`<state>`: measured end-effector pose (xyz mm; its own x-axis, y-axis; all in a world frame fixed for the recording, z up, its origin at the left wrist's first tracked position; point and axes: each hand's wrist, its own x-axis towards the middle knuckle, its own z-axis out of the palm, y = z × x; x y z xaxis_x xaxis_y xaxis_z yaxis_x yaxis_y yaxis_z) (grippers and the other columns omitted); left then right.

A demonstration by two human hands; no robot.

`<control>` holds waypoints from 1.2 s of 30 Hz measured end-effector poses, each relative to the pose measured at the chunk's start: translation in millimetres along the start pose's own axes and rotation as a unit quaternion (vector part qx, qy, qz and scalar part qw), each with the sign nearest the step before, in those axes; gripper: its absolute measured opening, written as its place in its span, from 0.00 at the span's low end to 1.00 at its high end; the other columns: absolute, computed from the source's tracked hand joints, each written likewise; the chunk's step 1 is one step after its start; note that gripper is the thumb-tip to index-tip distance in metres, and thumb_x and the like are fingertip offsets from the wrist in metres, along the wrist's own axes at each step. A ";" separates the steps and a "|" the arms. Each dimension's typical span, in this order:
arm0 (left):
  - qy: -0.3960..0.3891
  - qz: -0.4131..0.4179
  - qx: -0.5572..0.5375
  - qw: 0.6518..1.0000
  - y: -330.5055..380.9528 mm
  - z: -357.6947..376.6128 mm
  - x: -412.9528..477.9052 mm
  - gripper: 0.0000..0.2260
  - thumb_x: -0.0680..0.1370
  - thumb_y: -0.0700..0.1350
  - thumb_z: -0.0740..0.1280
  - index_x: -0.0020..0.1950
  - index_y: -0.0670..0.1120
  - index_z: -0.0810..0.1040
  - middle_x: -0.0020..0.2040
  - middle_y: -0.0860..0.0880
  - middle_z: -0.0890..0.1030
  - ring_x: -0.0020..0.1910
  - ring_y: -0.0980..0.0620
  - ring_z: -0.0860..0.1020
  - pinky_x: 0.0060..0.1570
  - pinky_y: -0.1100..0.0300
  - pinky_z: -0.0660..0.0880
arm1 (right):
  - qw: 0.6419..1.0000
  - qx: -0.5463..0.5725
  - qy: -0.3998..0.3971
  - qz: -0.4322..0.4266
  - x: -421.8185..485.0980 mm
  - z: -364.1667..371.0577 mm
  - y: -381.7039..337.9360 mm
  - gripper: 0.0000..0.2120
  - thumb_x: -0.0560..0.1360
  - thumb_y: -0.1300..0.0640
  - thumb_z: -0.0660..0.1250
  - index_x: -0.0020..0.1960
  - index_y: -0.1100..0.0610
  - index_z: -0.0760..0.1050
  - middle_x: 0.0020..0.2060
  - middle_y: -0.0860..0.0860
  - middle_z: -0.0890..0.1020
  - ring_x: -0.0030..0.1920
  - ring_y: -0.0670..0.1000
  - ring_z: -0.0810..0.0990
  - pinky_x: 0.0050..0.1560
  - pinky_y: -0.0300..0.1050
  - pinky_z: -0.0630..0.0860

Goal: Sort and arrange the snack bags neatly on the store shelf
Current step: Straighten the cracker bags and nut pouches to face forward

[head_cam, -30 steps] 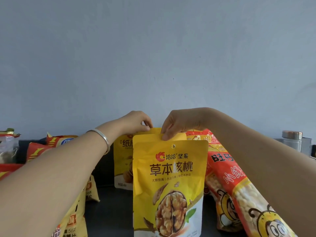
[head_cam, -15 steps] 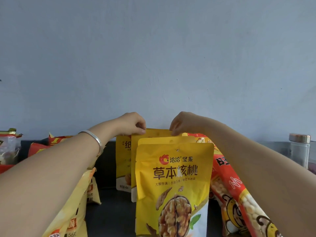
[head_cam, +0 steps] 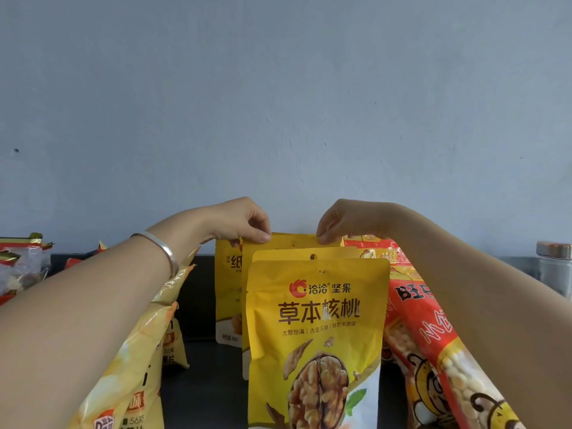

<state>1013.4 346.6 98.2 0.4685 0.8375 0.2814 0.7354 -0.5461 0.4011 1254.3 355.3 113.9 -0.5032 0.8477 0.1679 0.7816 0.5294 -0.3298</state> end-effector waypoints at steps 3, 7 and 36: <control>-0.020 -0.008 -0.008 1.000 3.4 -0.1 -2.3 0.04 0.78 0.44 0.66 0.43 0.49 0.78 0.43 0.50 0.78 0.38 0.55 0.75 0.30 0.67 0.72 | 1.000 0.002 -0.018 0.013 -3.0 -0.7 -2.3 0.03 0.75 0.54 0.69 0.44 0.49 0.81 0.45 0.49 0.83 0.48 0.49 0.79 0.51 0.46 0.74; 0.007 -0.001 -0.004 1.000 4.1 2.4 -3.5 0.10 0.80 0.50 0.61 0.45 0.49 0.79 0.44 0.50 0.79 0.43 0.54 0.77 0.35 0.65 0.74 | 0.999 0.017 0.039 0.015 -0.1 0.8 -4.2 0.13 0.80 0.49 0.61 0.47 0.54 0.81 0.42 0.48 0.82 0.42 0.45 0.79 0.46 0.43 0.74; 0.049 -0.027 0.106 0.993 -18.4 6.5 58.7 0.09 0.77 0.44 0.68 0.54 0.44 0.82 0.51 0.49 0.81 0.52 0.51 0.77 0.52 0.57 0.75 | 1.000 0.007 -0.006 -0.005 46.6 10.4 -15.0 0.10 0.76 0.58 0.68 0.56 0.58 0.82 0.52 0.54 0.84 0.48 0.52 0.80 0.56 0.48 0.77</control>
<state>1030.5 406.0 101.6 0.3835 0.8534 0.3530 0.8492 -0.4761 0.2284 1215.3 386.5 117.0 -0.5158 0.8416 0.1601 0.7714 0.5376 -0.3405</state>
